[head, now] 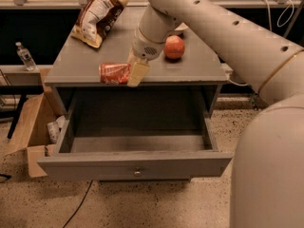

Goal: Place coke can into top drawer

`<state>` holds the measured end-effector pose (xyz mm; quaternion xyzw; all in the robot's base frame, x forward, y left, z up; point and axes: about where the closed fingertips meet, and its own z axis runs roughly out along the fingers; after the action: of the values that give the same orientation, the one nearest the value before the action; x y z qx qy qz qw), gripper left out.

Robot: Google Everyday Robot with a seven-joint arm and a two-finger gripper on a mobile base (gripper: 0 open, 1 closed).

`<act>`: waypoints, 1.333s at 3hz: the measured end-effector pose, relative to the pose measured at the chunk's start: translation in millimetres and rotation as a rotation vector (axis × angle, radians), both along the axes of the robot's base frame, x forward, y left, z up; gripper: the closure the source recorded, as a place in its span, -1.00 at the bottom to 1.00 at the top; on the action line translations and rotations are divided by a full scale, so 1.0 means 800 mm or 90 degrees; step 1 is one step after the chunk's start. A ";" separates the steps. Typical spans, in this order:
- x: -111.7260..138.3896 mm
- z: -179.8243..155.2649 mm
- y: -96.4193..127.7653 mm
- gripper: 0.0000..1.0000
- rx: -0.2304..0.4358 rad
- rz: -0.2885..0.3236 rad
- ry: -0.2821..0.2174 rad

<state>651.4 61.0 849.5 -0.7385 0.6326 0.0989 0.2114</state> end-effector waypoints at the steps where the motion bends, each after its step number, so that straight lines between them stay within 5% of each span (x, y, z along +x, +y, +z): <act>1: -0.041 0.000 -0.018 1.00 -0.003 -0.046 0.008; 2: -0.096 -0.026 -0.044 1.00 -0.029 -0.120 0.041; 4: -0.141 -0.100 -0.080 1.00 -0.063 -0.251 0.113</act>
Offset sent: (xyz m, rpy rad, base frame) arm -0.1121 -0.0502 -0.0304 -0.0699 0.0960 -0.2736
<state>538.7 -2.7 769.2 -0.5982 0.7851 0.0889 0.1338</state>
